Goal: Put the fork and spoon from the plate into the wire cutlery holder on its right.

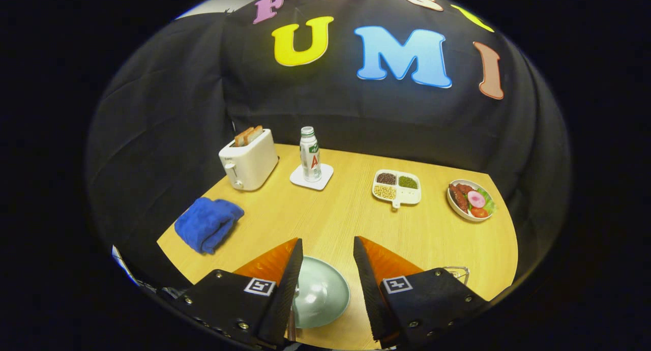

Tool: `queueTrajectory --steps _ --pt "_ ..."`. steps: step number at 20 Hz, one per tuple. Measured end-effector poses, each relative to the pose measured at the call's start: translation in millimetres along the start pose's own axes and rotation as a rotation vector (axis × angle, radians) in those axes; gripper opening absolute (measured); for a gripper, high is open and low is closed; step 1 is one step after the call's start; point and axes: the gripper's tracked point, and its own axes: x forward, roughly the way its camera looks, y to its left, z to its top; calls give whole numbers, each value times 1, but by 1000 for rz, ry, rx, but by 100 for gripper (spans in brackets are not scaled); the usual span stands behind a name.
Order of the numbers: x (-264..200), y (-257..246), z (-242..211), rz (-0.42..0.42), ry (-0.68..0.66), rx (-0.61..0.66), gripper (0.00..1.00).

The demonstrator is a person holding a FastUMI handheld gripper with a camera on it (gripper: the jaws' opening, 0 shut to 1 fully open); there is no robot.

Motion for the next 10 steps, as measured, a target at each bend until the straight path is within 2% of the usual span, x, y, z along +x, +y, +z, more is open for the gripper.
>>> queueTrajectory --steps 10 --pt "33 33 -111 99 323 -92 62"
